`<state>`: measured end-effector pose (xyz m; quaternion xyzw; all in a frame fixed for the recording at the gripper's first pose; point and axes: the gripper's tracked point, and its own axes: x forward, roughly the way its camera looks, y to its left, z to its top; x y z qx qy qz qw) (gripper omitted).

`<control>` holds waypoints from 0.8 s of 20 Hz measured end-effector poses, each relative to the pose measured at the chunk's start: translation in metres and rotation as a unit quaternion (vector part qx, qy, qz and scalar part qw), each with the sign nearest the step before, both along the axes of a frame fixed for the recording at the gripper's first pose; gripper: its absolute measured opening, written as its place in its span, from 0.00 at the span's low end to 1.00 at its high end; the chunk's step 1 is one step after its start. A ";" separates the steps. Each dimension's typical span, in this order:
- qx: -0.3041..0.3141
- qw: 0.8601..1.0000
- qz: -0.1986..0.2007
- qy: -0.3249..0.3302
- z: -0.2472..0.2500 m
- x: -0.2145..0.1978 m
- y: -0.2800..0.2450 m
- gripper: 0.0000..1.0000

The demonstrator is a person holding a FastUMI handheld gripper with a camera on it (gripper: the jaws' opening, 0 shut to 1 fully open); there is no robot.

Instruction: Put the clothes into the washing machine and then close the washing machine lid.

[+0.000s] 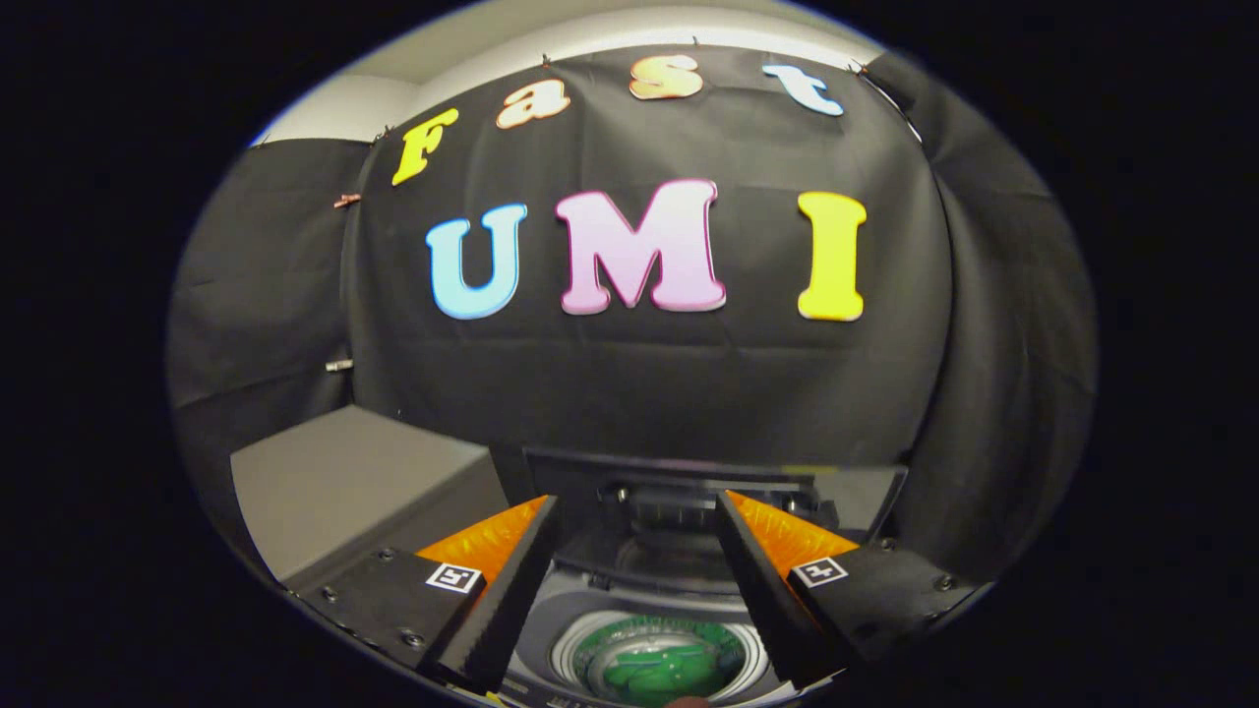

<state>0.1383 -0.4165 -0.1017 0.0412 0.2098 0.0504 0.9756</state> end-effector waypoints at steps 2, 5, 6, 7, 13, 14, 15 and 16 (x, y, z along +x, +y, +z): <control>0.013 1.000 -0.021 -0.013 0.019 0.022 -0.003 0.99; -0.014 0.997 -0.047 -0.059 0.035 0.074 -0.024 0.99; -0.028 0.998 -0.046 -0.046 0.019 0.087 -0.024 0.98; -0.038 0.998 -0.039 -0.018 -0.005 0.100 -0.024 0.98; -0.027 0.990 -0.086 0.109 -0.099 0.114 -0.049 0.98; -0.033 0.990 -0.086 0.110 -0.099 0.113 -0.047 0.99; -0.030 0.990 -0.089 0.109 -0.102 0.109 -0.050 1.00; -0.031 0.989 -0.090 0.111 -0.103 0.108 -0.050 1.00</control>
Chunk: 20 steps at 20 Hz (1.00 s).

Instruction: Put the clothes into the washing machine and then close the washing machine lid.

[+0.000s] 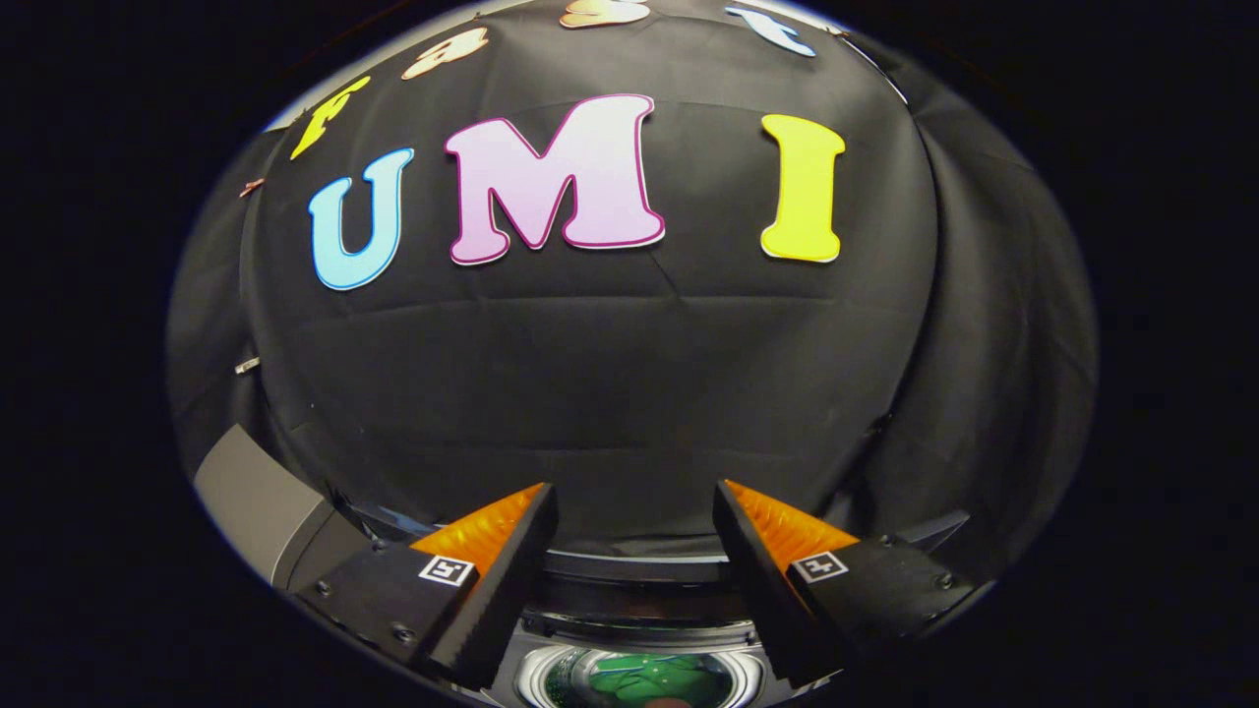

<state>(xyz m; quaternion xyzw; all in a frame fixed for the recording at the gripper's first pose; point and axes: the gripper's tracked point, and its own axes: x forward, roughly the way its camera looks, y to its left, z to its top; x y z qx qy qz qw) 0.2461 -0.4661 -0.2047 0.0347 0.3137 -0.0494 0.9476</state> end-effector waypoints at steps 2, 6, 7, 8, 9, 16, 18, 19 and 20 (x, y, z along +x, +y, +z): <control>-0.008 1.000 -0.003 -0.007 0.003 -0.007 0.000 1.00; -0.023 1.000 -0.016 -0.009 0.007 -0.020 0.005 1.00; -0.025 0.999 -0.019 -0.009 0.007 -0.026 0.007 1.00; -0.027 0.999 -0.019 -0.009 0.007 -0.032 0.008 1.00; -0.027 0.999 -0.019 -0.010 0.010 -0.043 0.009 1.00; -0.030 0.999 -0.020 -0.003 0.012 -0.095 0.017 1.00; -0.029 0.999 -0.021 0.005 0.008 -0.105 0.021 1.00; -0.029 0.999 -0.018 0.013 0.005 -0.111 0.023 1.00; -0.023 0.999 -0.016 0.021 0.001 -0.116 0.025 1.00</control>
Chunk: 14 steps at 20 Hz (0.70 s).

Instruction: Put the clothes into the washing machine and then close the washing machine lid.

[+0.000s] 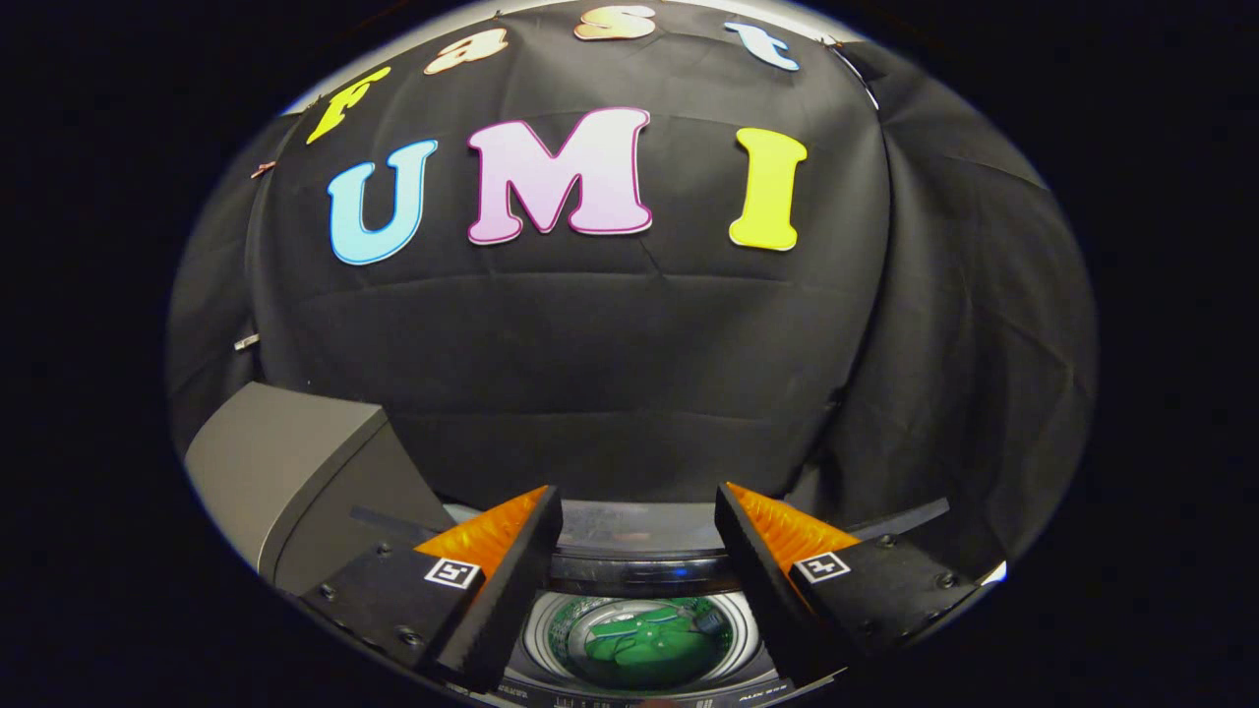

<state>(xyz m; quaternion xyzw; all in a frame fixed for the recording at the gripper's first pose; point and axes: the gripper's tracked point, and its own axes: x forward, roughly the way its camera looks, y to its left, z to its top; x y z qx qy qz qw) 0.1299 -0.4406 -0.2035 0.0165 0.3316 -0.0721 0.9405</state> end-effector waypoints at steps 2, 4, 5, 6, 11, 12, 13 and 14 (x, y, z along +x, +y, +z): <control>0.014 1.000 0.005 0.021 -0.009 -0.014 0.005 0.99; 0.011 0.998 0.013 0.055 -0.030 -0.030 0.009 0.99; 0.003 0.997 0.018 0.076 -0.040 -0.038 0.009 0.99; -0.002 0.996 0.021 0.083 -0.045 -0.047 0.009 0.99; 0.007 0.998 0.024 0.057 -0.034 -0.064 0.026 0.99; 0.007 0.998 0.027 0.055 -0.033 -0.065 0.031 0.99; 0.006 0.998 0.029 0.051 -0.031 -0.064 0.036 0.99; 0.006 0.998 0.030 0.047 -0.028 -0.063 0.037 0.99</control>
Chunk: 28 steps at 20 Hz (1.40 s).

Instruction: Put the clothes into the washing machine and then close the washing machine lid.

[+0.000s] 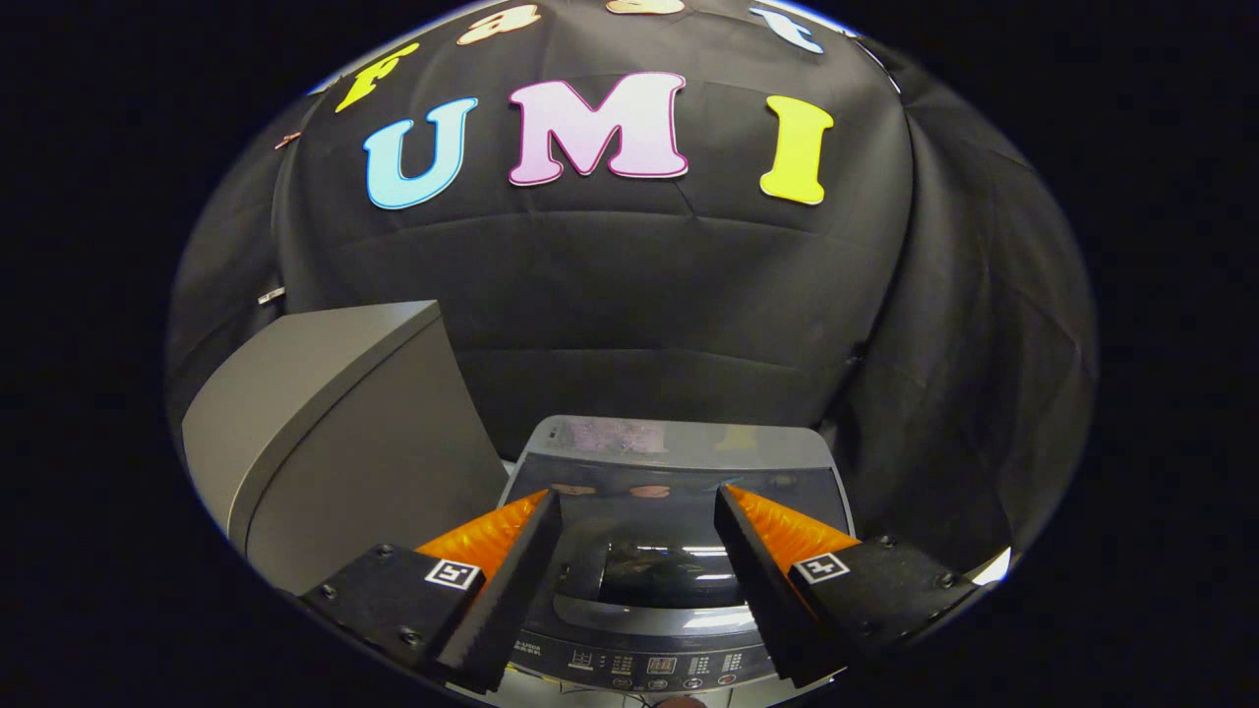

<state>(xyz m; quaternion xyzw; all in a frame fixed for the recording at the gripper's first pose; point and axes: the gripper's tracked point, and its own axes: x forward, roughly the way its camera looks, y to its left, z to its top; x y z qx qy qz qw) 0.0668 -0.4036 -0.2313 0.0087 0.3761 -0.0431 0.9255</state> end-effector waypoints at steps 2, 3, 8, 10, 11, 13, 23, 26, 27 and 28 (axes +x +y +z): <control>0.001 1.000 -0.007 -0.018 0.013 0.008 -0.001 0.99; 0.005 0.999 -0.014 -0.040 0.028 0.014 -0.001 0.99; 0.019 0.985 -0.051 -0.165 0.108 0.051 -0.001 0.99; 0.016 0.978 -0.054 -0.200 0.133 0.058 0.009 0.99; 0.014 0.975 -0.048 -0.214 0.147 0.058 0.017 0.99; 0.005 0.969 -0.026 -0.245 0.173 0.057 0.035 0.99; 0.025 0.964 0.003 -0.266 0.203 0.031 0.101 0.99; 0.029 0.966 0.010 -0.257 0.203 0.032 0.113 0.99; 0.027 0.966 0.012 -0.257 0.203 0.031 0.113 0.99; 0.025 0.966 0.012 -0.258 0.205 0.030 0.111 0.99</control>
